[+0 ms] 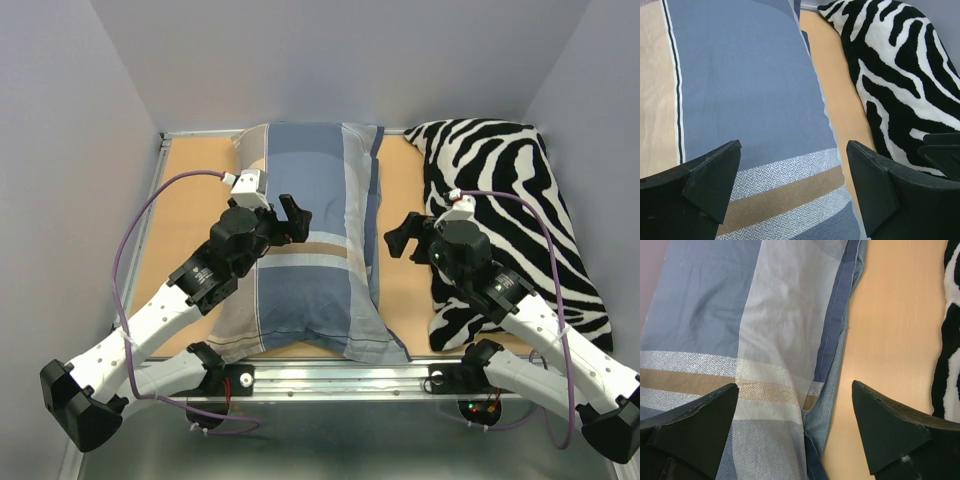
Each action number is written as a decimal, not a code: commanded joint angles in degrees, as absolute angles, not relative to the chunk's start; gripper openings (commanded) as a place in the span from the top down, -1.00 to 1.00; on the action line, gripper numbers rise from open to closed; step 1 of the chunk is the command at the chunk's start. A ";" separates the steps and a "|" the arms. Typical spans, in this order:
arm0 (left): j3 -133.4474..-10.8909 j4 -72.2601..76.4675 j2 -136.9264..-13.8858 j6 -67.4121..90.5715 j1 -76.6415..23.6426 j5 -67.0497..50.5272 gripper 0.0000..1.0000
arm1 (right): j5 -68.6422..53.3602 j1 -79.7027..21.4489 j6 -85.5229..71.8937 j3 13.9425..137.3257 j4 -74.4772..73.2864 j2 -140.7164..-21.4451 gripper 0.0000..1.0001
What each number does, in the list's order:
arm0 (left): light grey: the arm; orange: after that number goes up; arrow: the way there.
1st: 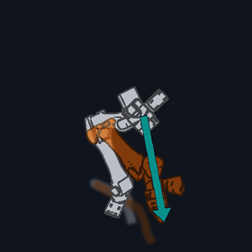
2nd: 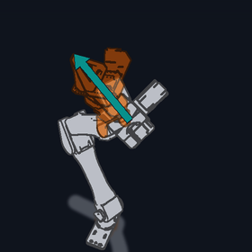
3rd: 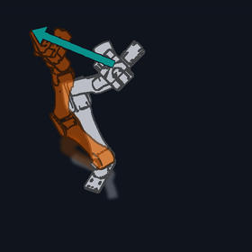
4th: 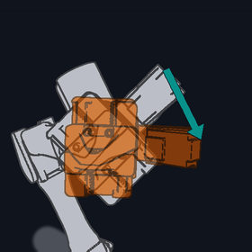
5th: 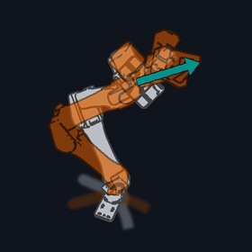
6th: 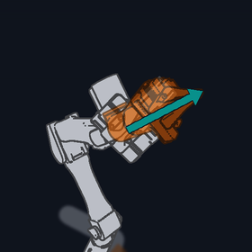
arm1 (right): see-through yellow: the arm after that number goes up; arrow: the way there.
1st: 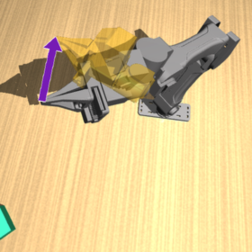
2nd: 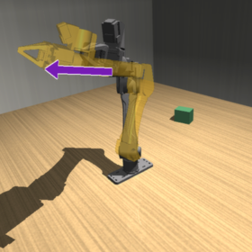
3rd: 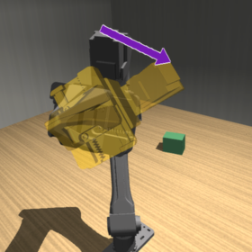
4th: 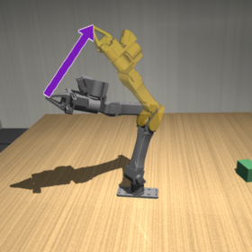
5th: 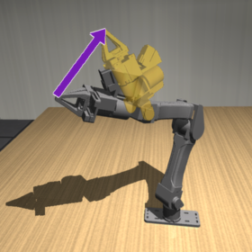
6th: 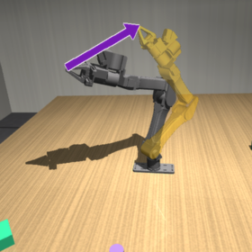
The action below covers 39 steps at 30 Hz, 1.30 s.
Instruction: Remove the pillowcase from the pillow
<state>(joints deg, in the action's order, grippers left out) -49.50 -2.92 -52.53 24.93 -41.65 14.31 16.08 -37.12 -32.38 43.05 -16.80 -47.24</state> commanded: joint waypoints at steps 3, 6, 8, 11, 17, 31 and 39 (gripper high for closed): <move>-50.36 -2.02 -49.22 25.14 -41.75 17.05 -0.98 | 16.61 -37.18 -32.08 44.39 -16.44 -46.85 -1.00; -50.45 -2.72 -48.87 25.40 -41.75 17.84 -0.97 | 16.61 -37.26 -32.25 44.30 -16.44 -46.67 -1.00; -50.62 -3.34 -48.87 25.49 -41.75 18.02 -0.97 | 16.44 -37.18 -32.26 44.30 -16.43 -46.67 -1.00; -51.33 -4.83 -49.30 25.58 -41.75 18.54 -0.97 | 16.09 -37.18 -32.17 44.38 -16.44 -46.85 -1.00; -53.17 -8.52 -51.68 25.75 -41.75 19.51 -0.97 | 15.21 -37.26 -32.26 44.73 -16.43 -47.55 -1.00; -60.46 -13.35 -60.73 25.04 -51.31 31.88 -0.97 | 15.03 -37.18 -32.34 44.74 -16.35 -48.26 -1.00; -63.72 -17.67 -66.27 27.16 -56.95 39.90 -0.98 | 14.94 -37.26 -32.26 44.65 -16.44 -47.64 -1.00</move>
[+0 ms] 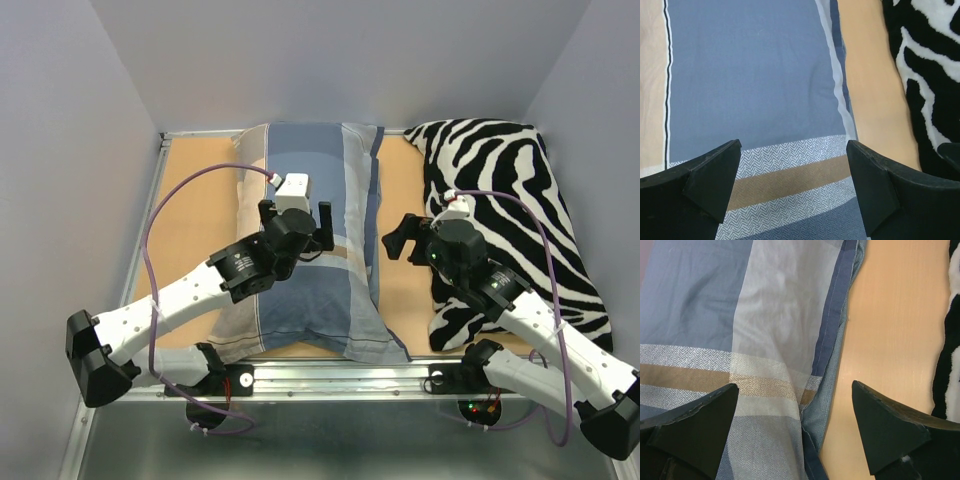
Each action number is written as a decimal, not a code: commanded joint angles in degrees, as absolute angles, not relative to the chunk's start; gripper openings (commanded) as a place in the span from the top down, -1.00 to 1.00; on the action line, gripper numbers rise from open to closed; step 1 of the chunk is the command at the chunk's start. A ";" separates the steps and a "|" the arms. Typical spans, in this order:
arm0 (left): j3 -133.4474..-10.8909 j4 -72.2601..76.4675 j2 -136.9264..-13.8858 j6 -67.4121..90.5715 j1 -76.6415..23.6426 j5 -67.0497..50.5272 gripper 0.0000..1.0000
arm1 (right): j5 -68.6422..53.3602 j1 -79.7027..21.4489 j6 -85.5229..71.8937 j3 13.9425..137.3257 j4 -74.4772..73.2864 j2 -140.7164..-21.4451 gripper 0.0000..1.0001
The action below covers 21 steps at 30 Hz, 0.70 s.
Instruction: Remove the pillowcase from the pillow
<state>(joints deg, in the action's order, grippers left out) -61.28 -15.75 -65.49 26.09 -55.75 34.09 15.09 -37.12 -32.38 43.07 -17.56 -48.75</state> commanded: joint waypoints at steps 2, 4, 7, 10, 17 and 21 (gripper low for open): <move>-63.98 -18.10 -67.06 27.77 -57.91 40.86 -0.97 | 14.94 -37.18 -31.99 44.74 -16.44 -47.37 -1.00; -64.51 -19.41 -68.28 28.21 -58.97 42.88 -0.97 | 14.94 -37.27 -31.73 44.74 -16.44 -47.20 -1.00; -64.86 -20.30 -69.69 28.91 -61.08 44.30 -0.97 | 15.03 -37.18 -31.64 44.56 -16.52 -46.76 -1.00; -65.13 -20.39 -70.93 29.27 -62.83 44.65 -0.97 | 14.94 -37.26 -31.55 44.56 -16.52 -46.84 -1.00; -65.39 -20.21 -73.47 29.35 -63.81 43.68 -0.97 | 14.94 -37.26 -31.46 44.47 -16.70 -45.97 -1.00; -63.64 -19.69 -74.79 30.23 -63.90 44.12 -0.98 | 14.86 -37.18 -31.38 44.65 -16.61 -46.84 -1.00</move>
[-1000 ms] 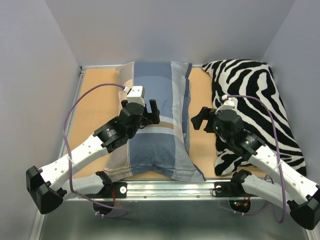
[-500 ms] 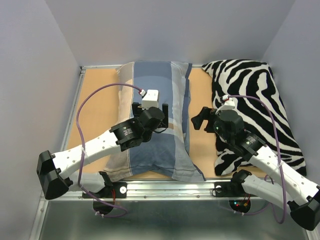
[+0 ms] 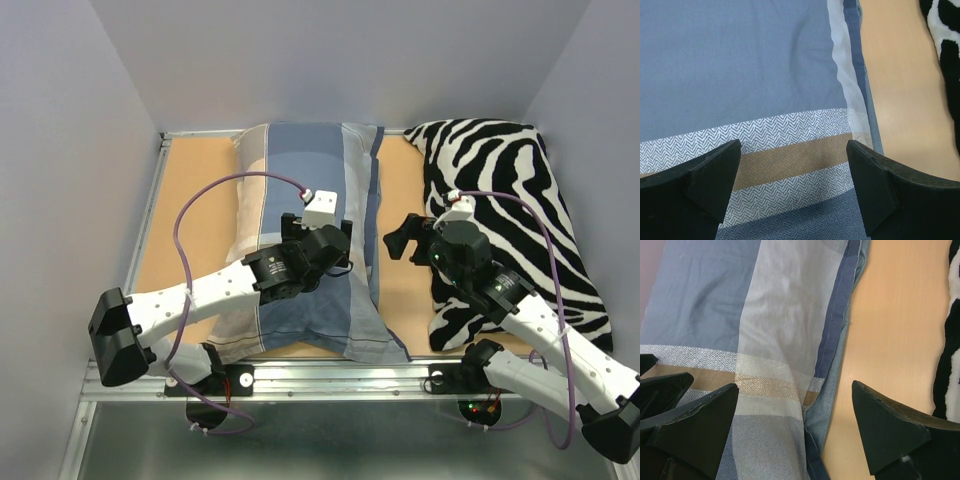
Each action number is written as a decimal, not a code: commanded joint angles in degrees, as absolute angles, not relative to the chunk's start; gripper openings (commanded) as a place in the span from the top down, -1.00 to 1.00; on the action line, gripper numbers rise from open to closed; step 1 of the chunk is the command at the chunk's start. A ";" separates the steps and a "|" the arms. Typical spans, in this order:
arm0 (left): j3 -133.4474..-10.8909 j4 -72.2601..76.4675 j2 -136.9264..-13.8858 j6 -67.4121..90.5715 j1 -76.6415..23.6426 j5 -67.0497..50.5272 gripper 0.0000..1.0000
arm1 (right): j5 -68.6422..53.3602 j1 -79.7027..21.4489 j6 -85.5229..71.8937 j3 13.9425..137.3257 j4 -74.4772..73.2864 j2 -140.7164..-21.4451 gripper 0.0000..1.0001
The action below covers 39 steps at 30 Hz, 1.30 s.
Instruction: Remove the pillowcase from the pillow
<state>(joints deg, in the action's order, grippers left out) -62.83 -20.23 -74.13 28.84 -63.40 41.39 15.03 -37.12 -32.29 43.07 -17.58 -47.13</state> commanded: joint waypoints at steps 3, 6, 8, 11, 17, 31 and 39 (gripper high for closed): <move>-62.93 -21.00 -76.90 32.34 -63.81 45.87 -0.97 | 14.94 -37.18 -31.38 44.56 -16.61 -47.72 -1.00; -61.70 -19.95 -79.18 32.96 -63.37 45.10 -0.97 | 15.38 -37.18 -31.47 44.73 -16.44 -49.30 -1.00; -59.68 -18.20 -79.72 32.87 -62.67 43.43 -0.97 | 15.56 -37.18 -31.55 45.00 -16.00 -50.36 -1.00; -56.27 -13.99 -79.63 32.17 -60.04 38.95 -0.67 | 15.03 -37.18 -31.03 45.88 -13.63 -53.43 -1.00; -55.11 -17.83 -74.72 33.22 -56.34 40.25 1.00 | 17.75 -37.09 -28.31 52.28 -9.76 -65.81 -1.00; -56.16 -23.99 -64.60 32.96 -53.00 38.67 1.00 | 1.06 -19.78 -33.13 70.66 5.97 -102.47 -1.00; -58.62 -28.38 -60.03 31.64 -52.47 38.14 1.00 | -6.06 -16.35 -43.85 72.33 20.73 -111.53 -1.00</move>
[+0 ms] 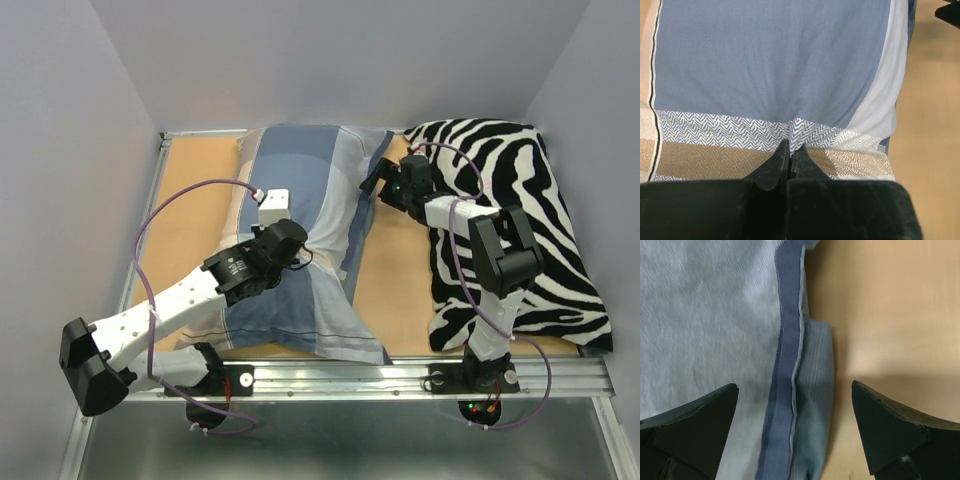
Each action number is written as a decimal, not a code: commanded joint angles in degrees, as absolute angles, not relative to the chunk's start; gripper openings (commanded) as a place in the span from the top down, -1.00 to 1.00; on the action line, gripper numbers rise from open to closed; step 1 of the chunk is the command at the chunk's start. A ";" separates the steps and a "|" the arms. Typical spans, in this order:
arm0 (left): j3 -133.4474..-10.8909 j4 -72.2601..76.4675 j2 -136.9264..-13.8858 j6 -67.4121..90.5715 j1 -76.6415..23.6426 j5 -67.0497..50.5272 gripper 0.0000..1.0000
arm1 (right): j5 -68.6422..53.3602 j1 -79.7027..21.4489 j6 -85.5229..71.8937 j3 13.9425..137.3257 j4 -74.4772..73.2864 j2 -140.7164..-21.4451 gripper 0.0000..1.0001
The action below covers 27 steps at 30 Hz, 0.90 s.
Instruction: Remove the pillowcase from the pillow
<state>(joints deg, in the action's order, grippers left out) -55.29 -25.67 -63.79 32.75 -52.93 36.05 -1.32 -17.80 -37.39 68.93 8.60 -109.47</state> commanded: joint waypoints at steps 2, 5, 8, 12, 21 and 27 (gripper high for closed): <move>-59.15 -29.44 -59.33 31.55 -52.38 38.23 1.00 | -6.33 -16.35 -45.43 72.77 23.80 -113.37 -1.00; -59.33 -30.23 -58.45 31.73 -52.38 37.62 1.00 | -5.63 -16.35 -47.63 74.61 25.49 -115.48 -0.92; -59.76 -31.28 -56.87 31.90 -52.38 37.27 1.00 | -6.06 -16.35 -48.86 77.95 25.49 -119.17 -0.78; -60.64 -32.60 -55.37 32.08 -52.21 37.18 1.00 | -6.68 -16.44 -49.92 81.20 25.49 -122.69 -0.64; -62.75 -33.92 -52.21 31.56 -52.03 39.89 1.00 | -2.56 -16.52 -45.54 78.42 23.21 -115.78 0.99; -66.97 -31.21 -50.37 30.06 -51.07 46.57 1.00 | 1.30 -16.79 -37.45 70.41 18.64 -93.92 0.99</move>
